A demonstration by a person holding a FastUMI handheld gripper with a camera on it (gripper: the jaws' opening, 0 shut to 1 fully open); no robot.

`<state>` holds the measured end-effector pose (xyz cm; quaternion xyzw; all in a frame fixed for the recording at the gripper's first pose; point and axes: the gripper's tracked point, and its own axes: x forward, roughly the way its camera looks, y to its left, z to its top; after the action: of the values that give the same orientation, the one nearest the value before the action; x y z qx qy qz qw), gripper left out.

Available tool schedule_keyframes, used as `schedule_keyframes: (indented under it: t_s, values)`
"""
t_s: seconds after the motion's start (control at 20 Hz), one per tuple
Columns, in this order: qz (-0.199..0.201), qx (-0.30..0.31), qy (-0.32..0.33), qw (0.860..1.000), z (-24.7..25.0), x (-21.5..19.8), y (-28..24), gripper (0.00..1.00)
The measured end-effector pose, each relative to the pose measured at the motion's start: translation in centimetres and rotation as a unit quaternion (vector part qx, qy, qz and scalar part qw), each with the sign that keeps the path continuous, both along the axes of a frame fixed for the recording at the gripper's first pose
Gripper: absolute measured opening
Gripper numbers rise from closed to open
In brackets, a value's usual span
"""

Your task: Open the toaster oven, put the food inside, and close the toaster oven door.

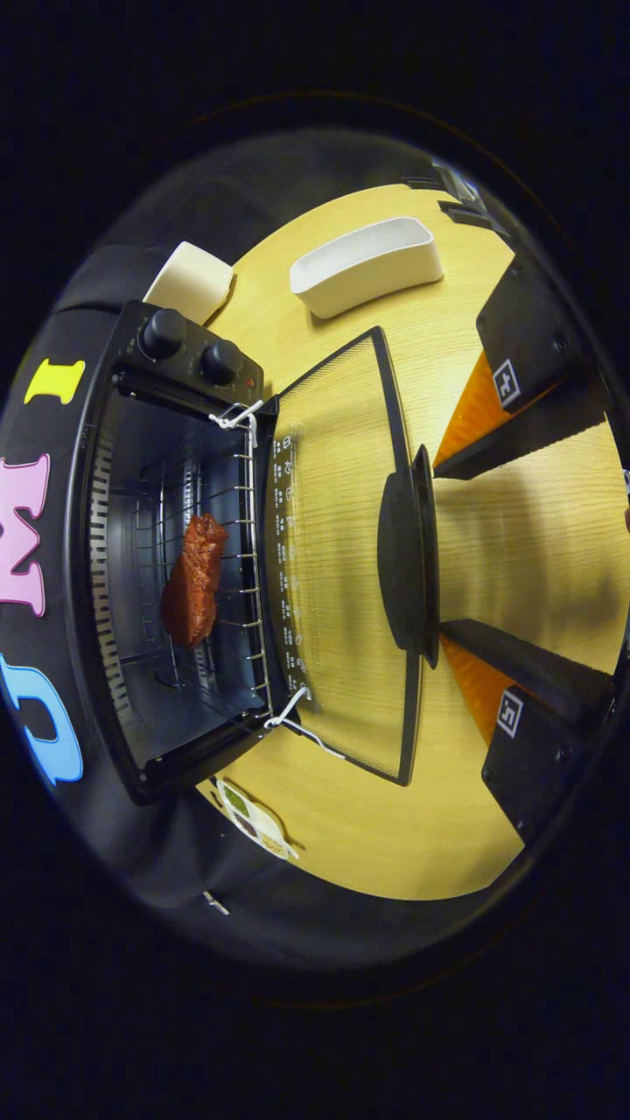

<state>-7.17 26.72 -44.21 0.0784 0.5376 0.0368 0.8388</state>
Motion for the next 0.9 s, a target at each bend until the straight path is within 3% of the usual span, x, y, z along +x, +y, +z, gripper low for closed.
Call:
schedule_keyframes:
  t_s: [0.45,0.9]
  values:
    - [0.005,0.017,-0.061,0.998,3.8,1.0,-0.4,1.00]
    - [-0.024,0.046,-0.125,0.991,8.6,4.8,-1.2,1.00]
